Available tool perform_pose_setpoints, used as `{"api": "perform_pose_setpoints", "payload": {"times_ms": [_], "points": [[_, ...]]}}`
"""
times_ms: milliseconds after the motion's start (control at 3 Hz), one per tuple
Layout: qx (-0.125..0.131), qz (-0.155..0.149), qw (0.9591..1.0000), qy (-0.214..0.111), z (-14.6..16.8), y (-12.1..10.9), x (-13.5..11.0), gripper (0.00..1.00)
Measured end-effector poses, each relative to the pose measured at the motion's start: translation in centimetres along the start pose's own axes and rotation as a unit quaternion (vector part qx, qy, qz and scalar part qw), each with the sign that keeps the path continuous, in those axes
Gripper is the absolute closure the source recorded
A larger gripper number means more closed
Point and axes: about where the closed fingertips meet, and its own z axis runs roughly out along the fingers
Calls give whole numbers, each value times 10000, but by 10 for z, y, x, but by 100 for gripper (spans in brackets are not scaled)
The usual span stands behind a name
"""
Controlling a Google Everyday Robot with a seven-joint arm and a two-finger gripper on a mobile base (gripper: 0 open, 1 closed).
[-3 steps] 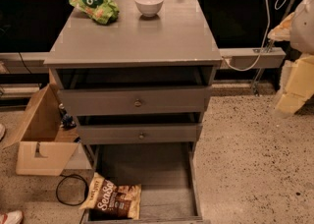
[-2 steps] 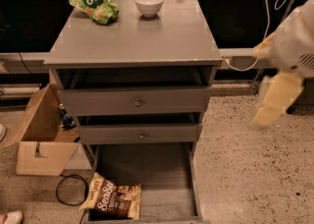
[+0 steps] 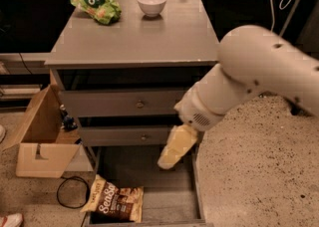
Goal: Pick brown chip bag from bottom drawer and place on counter
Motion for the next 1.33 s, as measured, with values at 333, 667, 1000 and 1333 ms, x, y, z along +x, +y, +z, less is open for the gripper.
{"api": "perform_pose_setpoints", "payload": {"times_ms": [333, 667, 1000, 1333], "points": [[167, 48, 9994, -294, 23, -9, -16, 0], [183, 45, 9994, -305, 22, -10, -17, 0], [32, 94, 9994, -343, 43, -15, -10, 0], [-108, -88, 9997, -213, 107, -19, 5, 0]]}}
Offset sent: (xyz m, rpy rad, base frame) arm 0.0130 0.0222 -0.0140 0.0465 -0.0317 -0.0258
